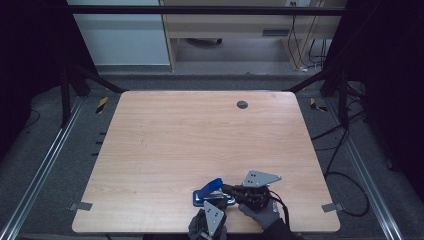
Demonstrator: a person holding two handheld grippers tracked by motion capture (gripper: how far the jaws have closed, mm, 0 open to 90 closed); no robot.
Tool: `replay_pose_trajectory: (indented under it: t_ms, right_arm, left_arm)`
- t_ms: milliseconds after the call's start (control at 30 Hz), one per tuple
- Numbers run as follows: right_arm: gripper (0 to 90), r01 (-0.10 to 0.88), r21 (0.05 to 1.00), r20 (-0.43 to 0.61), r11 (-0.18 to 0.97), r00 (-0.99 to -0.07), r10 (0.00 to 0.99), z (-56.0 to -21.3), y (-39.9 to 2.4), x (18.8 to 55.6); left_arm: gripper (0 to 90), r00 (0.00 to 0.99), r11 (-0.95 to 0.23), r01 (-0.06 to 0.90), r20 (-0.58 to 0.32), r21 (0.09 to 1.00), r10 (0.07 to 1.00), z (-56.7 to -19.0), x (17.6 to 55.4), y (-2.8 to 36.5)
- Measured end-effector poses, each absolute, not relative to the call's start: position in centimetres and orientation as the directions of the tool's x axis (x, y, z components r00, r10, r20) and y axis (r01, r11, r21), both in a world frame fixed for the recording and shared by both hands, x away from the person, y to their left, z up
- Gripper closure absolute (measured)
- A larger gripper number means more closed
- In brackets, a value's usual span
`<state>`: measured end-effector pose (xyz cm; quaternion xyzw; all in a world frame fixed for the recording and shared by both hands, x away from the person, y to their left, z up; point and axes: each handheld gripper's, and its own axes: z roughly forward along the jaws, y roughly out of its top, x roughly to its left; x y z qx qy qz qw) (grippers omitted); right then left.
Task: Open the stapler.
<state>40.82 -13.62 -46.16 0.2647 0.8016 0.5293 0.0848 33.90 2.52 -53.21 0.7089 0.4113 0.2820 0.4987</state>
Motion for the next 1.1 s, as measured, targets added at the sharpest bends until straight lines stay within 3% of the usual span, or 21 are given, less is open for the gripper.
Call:
replay_pose_trajectory:
  t_ms: [1100]
  right_arm:
    - [90.0,0.32,0.896,0.151,0.307,-0.871,0.467,-45.4,-11.6,41.5]
  left_arm:
    - [90.0,0.504,-0.165,0.3,-0.009,0.94,0.864,-53.2,33.9,2.5]
